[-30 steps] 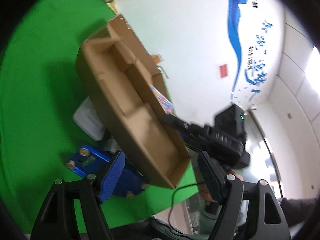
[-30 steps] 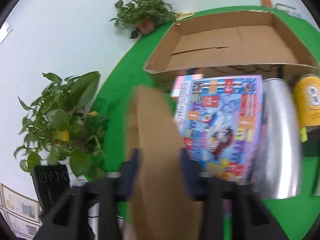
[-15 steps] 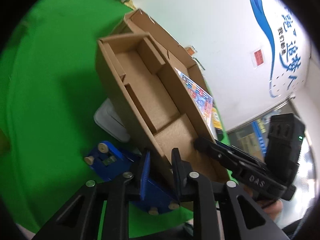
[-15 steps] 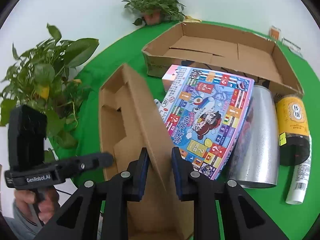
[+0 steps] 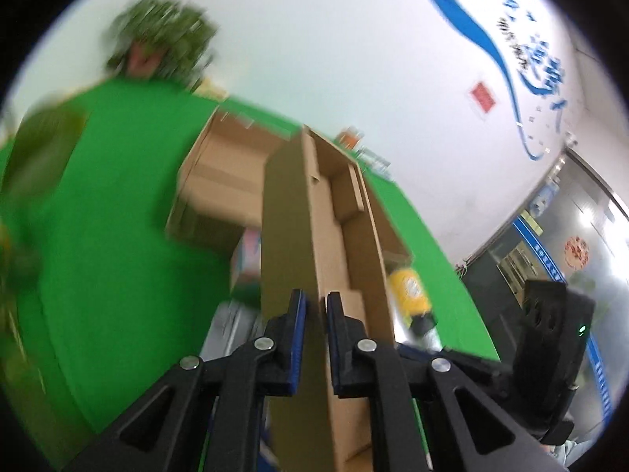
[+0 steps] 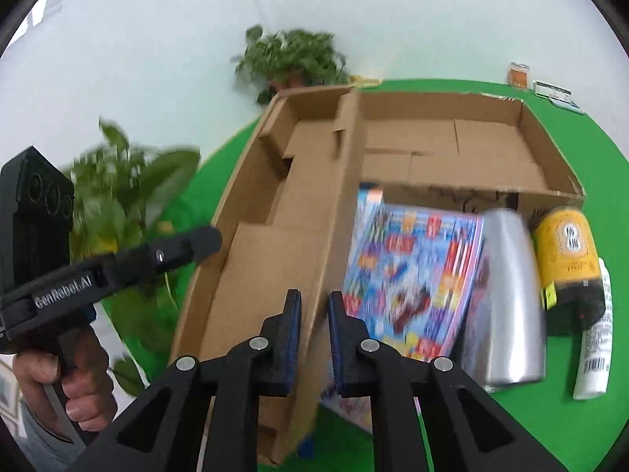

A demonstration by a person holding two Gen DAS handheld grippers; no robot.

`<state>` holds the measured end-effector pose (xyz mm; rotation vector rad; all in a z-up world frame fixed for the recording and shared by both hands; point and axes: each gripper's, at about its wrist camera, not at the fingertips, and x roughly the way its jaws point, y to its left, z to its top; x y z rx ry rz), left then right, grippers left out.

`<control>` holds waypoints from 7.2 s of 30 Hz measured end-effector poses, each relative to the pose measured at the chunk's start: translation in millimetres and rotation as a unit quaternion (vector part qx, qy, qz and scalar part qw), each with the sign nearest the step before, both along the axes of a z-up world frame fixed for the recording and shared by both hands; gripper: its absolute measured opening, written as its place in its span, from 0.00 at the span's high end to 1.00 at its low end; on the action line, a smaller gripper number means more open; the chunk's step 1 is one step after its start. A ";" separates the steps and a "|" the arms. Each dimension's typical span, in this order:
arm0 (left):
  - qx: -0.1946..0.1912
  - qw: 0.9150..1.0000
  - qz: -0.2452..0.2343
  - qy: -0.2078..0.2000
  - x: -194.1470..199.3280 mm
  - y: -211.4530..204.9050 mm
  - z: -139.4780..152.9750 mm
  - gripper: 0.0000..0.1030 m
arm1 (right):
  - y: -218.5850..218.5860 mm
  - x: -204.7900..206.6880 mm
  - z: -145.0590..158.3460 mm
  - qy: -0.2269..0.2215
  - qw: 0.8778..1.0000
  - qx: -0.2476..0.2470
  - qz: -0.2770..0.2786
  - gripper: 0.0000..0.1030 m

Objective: Organize rigid objects

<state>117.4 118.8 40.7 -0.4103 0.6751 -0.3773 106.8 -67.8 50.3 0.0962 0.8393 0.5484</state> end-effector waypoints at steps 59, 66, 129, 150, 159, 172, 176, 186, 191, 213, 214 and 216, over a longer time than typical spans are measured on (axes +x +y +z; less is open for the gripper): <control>0.123 0.980 0.060 0.142 218.0 66.4 -64.7 0.52 | 90.7 350.6 -114.9 0.245 0.965 0.066 -0.066 0.86; 0.166 0.972 0.068 0.154 210.6 70.4 -77.2 0.89 | 112.3 329.0 -112.3 0.224 0.974 0.026 -0.031 0.82; 0.046 0.987 -0.099 0.118 4.0 -69.2 -102.3 0.03 | -38.2 -41.2 -99.1 -0.037 0.999 -0.010 -0.033 0.01; 0.040 0.969 -0.138 0.200 26.5 -71.6 -145.3 0.15 | 6.8 3.9 -145.9 0.061 0.994 -0.060 -0.068 0.12; 0.071 0.982 -0.106 0.141 10.0 -63.1 -114.8 0.25 | 11.2 7.8 -131.6 0.031 0.995 -0.056 -0.070 0.11; 0.116 0.991 -0.055 0.032 7.3 -63.4 -21.0 0.25 | 15.8 8.8 -41.4 -0.084 0.995 -0.014 -0.054 0.12; 0.135 0.990 -0.048 0.008 24.3 -70.7 9.6 0.25 | 16.2 25.5 -9.2 -0.111 0.993 -0.007 -0.050 0.12; 0.156 0.987 -0.025 -0.021 108.1 -72.5 80.2 0.25 | 25.8 116.7 76.8 -0.129 0.991 -0.019 -0.017 0.12; 0.158 0.987 -0.013 -0.013 137.5 -68.8 93.5 0.25 | 30.3 159.4 98.3 -0.113 0.993 -0.024 -0.005 0.12; 0.129 0.976 -0.004 0.175 240.0 -52.9 -32.0 0.27 | 73.9 330.9 -18.6 0.079 0.993 -0.063 0.068 0.13; 0.129 0.975 -0.005 0.182 243.7 -52.8 -38.8 0.27 | 75.5 340.2 -23.3 0.085 0.992 -0.066 0.072 0.13; 0.132 0.971 -0.009 0.198 248.7 -53.6 -52.4 0.28 | 79.6 353.2 -36.3 0.101 0.989 -0.070 0.079 0.13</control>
